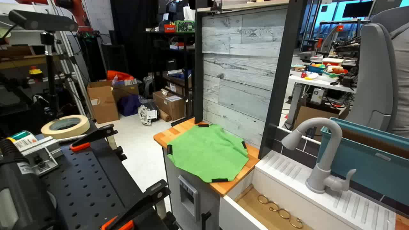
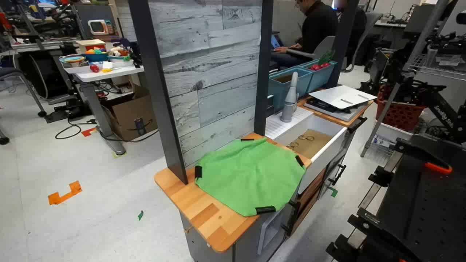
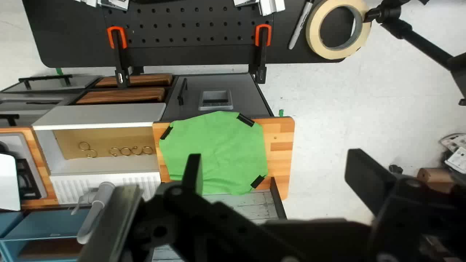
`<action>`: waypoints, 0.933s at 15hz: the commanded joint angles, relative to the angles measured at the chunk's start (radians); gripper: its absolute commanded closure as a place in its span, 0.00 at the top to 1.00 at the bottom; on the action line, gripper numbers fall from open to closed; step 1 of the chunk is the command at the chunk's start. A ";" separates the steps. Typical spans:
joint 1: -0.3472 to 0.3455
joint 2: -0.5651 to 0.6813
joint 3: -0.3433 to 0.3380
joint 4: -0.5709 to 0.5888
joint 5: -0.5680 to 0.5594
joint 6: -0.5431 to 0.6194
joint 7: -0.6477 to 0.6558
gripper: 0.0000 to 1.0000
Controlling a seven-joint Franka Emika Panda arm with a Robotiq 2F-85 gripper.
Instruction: Push the faucet to the center of the sink.
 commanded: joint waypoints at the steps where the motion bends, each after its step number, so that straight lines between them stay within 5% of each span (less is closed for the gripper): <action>1: -0.004 0.000 0.002 0.003 0.002 -0.003 -0.003 1.00; 14: -0.049 0.084 -0.002 0.033 -0.017 0.042 0.018 1.00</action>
